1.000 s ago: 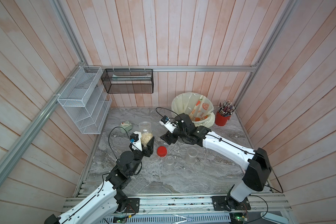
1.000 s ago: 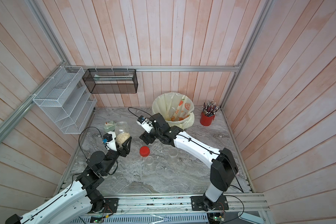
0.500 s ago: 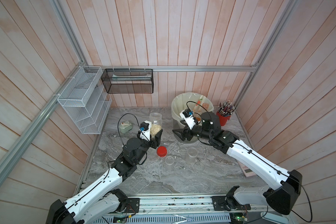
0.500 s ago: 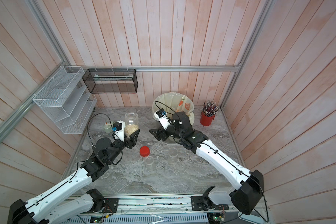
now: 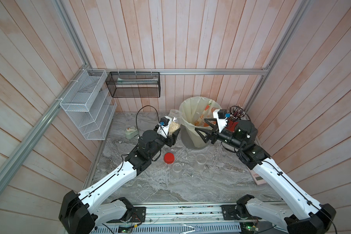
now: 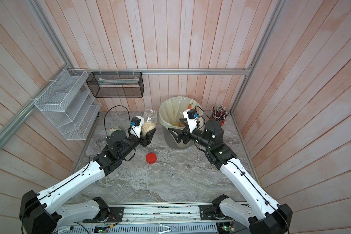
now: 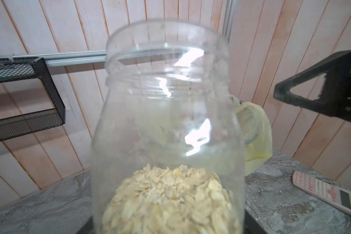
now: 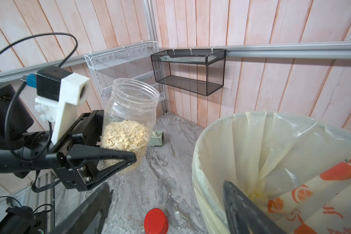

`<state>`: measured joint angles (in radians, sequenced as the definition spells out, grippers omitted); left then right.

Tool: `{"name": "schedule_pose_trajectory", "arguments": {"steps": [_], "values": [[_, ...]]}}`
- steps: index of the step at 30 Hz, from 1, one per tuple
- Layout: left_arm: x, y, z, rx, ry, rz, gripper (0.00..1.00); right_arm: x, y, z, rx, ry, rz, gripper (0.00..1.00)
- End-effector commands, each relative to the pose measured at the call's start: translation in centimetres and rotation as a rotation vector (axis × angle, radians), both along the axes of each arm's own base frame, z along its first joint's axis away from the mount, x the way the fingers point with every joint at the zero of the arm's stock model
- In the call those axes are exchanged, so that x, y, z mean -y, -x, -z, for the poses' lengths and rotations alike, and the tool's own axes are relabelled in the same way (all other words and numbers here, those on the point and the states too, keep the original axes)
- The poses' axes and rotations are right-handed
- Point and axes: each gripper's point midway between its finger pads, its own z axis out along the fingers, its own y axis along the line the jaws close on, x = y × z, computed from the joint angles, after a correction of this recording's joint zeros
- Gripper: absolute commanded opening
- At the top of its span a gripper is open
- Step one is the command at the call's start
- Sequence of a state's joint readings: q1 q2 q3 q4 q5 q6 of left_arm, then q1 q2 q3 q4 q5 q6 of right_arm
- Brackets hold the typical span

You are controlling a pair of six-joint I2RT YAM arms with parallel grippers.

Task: Empty expired oatmeal from jars
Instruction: Pour the expired oatmeal into the trash bin.

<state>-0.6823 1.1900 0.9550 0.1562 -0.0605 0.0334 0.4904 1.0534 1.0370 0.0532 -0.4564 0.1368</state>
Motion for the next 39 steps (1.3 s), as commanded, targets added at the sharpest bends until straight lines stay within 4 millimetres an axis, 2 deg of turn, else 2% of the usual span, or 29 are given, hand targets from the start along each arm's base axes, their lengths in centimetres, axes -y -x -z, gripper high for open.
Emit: {"name": "schedule_pose_trajectory", "arguments": {"steps": [1, 7, 14, 27, 39], "values": [[1.2, -0.2, -2.4, 0.052, -0.010, 0.042, 0.00, 0.4, 0.5, -1.8, 0.052, -0.062, -0.019, 0.89], [3.6, -1.2, -3.4, 0.076, -0.068, 0.097, 0.00, 0.9, 0.0, -2.5, 0.065, -0.106, 0.006, 0.90], [6.3, -2.3, -3.9, 0.087, -0.142, 0.164, 0.00, 0.8, -1.5, -3.6, 0.077, -0.165, 0.030, 0.96], [8.9, -4.1, -5.2, 0.168, -0.193, 0.208, 0.00, 0.2, -5.3, -4.4, 0.009, -0.259, 0.021, 0.98], [10.3, -5.5, -5.4, 0.222, -0.236, 0.220, 0.00, -0.6, -7.6, -4.7, -0.032, -0.336, -0.022, 0.98]]}}
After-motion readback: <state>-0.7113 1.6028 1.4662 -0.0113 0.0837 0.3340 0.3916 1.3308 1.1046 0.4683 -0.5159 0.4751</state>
